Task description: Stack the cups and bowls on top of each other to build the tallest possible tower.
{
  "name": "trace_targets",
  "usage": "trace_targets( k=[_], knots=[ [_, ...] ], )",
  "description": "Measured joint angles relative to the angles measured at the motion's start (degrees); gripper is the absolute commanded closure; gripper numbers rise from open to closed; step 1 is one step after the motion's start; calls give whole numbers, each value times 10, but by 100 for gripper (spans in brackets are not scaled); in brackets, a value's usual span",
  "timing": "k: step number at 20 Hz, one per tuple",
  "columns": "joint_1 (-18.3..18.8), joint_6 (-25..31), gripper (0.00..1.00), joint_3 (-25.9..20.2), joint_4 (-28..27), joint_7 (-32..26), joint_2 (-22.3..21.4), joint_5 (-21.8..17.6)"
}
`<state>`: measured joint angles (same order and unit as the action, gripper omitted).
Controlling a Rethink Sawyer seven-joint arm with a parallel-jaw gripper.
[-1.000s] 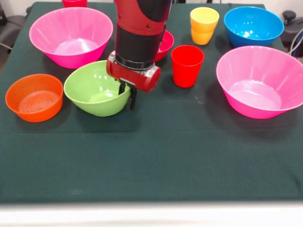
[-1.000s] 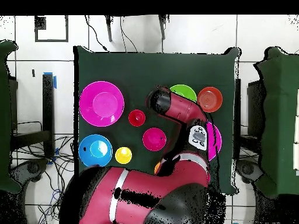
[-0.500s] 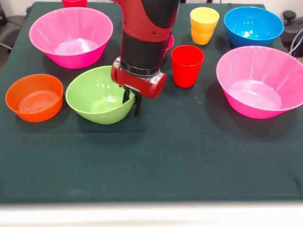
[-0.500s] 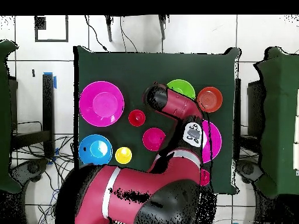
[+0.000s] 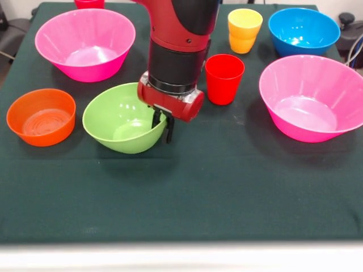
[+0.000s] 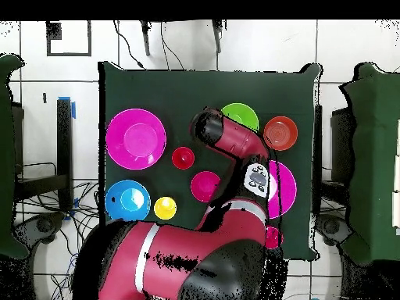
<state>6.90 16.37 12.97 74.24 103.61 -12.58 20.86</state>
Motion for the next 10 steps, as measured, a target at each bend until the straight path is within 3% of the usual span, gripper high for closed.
trace_targets(
  k=[10],
  knots=[
    [1,-5,100,-22,0,0,-6,34]
  ],
)
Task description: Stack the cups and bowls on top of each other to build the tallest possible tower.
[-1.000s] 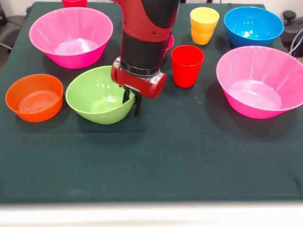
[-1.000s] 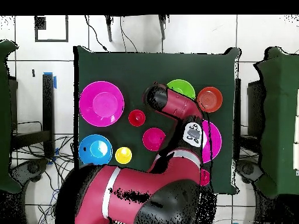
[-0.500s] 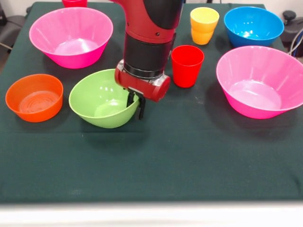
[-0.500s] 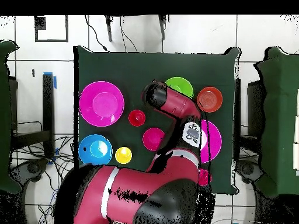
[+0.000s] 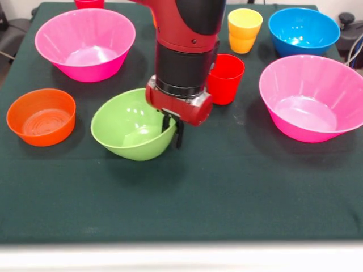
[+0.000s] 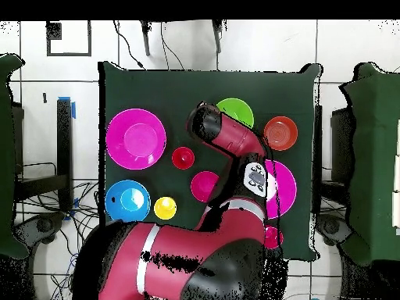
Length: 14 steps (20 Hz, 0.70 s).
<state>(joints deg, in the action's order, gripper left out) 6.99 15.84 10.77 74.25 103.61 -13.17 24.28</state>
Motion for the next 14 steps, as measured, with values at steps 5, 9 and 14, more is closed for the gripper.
trace_targets(
  k=[5,9,14],
  knots=[
    [4,-16,100,-32,2,0,-9,10],
    [4,-33,100,-54,4,0,-14,15],
    [-7,-36,100,-63,3,1,-18,28]
  ],
)
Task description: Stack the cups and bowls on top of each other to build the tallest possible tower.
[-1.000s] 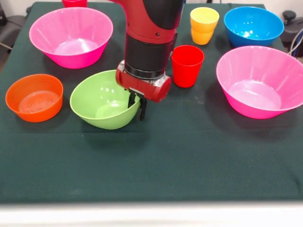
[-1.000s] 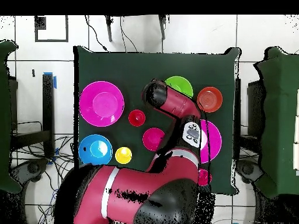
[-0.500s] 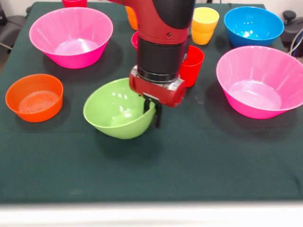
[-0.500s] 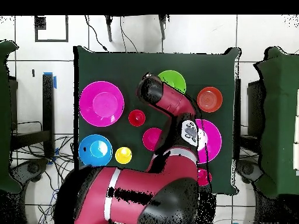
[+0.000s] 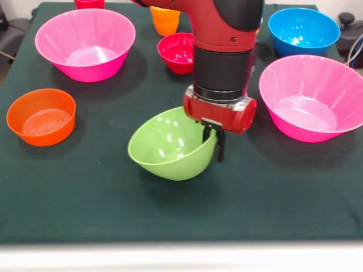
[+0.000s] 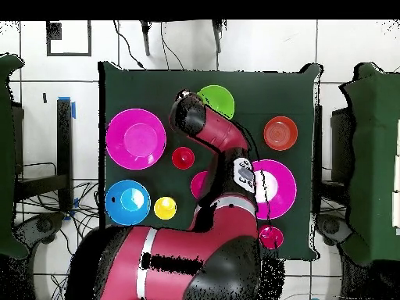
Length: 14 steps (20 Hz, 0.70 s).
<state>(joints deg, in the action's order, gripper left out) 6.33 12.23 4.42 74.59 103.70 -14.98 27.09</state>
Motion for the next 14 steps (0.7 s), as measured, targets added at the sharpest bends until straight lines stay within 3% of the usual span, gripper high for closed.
trace_targets(
  k=[8,9,14],
  knots=[
    [-29,0,100,4,0,19,2,33],
    [-42,0,0,11,-2,28,4,40],
    [-64,8,0,30,-8,44,11,42]
  ],
)
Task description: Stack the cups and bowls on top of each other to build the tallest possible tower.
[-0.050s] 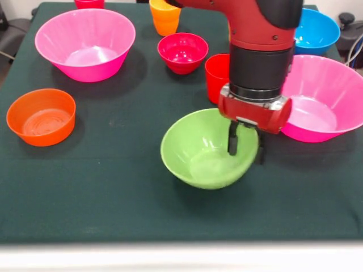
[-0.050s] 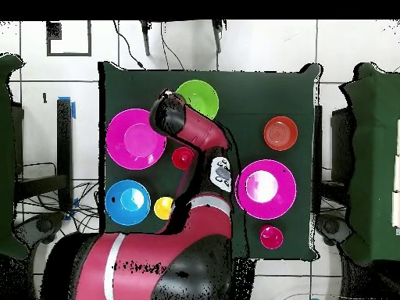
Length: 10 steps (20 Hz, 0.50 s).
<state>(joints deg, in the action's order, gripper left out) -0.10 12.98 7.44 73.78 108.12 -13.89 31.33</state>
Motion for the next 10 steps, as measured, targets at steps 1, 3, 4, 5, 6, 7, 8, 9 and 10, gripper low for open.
trace_targets(
  k=[1,3,4,5,6,7,8,9,10],
  knots=[
    [-8,4,0,7,-2,6,3,0],
    [-21,12,0,17,-6,17,9,0],
    [-28,17,0,24,-8,23,13,0],
    [-35,27,0,31,-11,30,19,0],
    [-37,29,0,33,-12,32,20,0],
    [-38,32,0,34,-13,33,21,0],
    [-41,44,0,40,-17,37,26,0],
    [-41,49,0,43,-19,37,27,0],
    [-41,54,0,45,-21,37,28,0]
  ],
)
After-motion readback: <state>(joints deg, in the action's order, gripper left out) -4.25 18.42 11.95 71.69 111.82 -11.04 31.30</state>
